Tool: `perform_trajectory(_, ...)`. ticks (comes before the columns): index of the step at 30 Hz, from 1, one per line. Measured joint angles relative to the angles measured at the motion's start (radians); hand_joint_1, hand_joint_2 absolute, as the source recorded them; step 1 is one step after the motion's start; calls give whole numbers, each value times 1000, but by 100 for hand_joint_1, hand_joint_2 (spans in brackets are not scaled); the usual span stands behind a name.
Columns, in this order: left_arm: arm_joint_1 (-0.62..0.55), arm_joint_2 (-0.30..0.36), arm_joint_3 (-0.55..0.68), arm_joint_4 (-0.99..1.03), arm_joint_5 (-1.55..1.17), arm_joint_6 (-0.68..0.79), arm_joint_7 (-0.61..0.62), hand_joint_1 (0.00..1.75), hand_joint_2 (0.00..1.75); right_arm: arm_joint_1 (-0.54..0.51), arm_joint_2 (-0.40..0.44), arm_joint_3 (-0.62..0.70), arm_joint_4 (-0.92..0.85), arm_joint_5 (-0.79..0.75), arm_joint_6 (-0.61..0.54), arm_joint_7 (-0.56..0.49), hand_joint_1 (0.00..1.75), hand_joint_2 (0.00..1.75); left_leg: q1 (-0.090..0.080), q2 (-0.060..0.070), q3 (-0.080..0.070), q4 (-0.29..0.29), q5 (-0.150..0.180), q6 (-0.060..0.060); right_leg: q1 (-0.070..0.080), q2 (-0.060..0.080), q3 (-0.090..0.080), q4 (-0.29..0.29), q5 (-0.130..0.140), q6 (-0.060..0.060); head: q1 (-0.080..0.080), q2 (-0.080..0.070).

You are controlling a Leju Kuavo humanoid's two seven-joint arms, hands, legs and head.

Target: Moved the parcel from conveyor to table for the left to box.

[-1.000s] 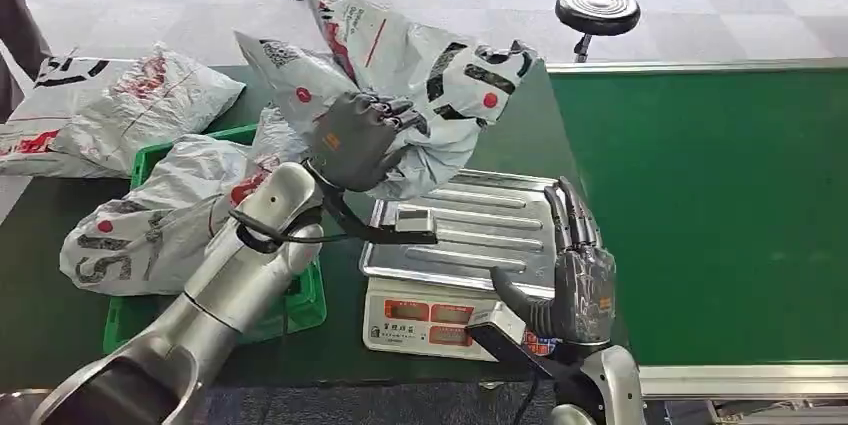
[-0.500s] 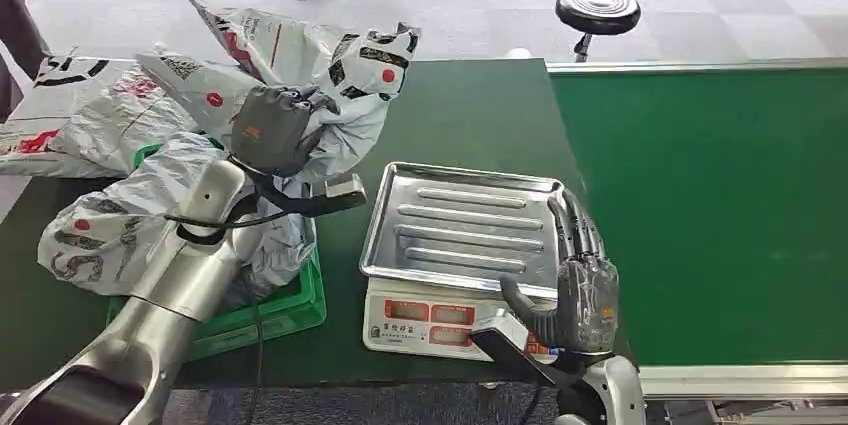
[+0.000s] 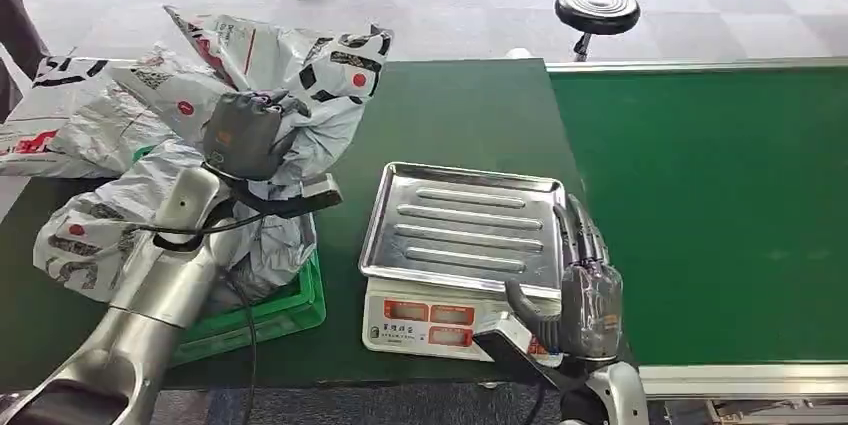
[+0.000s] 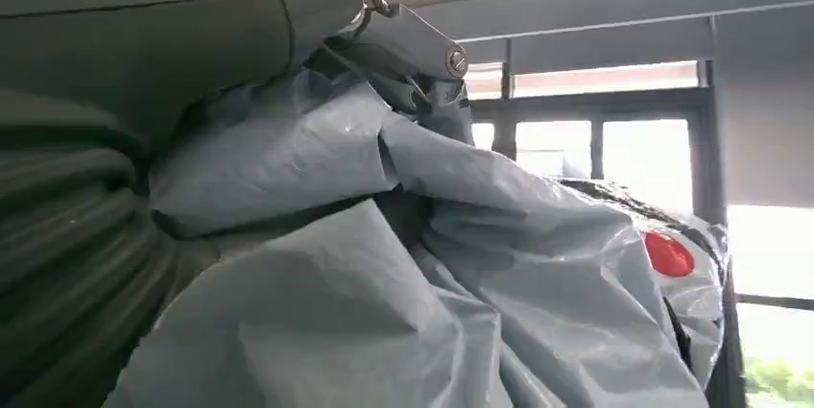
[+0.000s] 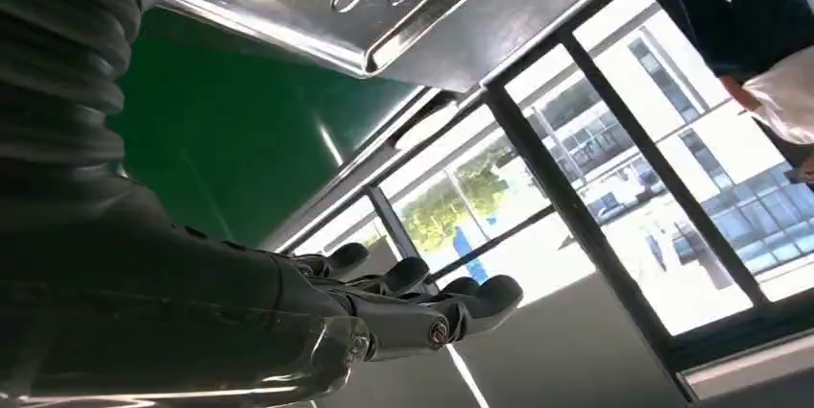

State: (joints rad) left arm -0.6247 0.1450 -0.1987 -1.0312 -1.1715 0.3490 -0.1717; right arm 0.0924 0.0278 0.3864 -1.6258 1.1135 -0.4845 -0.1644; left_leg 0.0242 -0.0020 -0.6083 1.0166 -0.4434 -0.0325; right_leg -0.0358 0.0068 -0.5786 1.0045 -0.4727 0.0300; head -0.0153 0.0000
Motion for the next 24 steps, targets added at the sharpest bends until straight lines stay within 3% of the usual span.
perform_trajectory(12,17,105,75,-151,-33,-72,18,175,175,14,0,-4,0,4,-15,-11,0,175,0,0,0,0,0,0,0,0,0,0,0,-1,0,0)
perform_trajectory(24,17,126,79,-176,-36,-73,21,175,175,14,0,-4,0,2,-16,-11,0,175,0,0,0,0,0,0,0,0,0,0,0,-1,0,0)
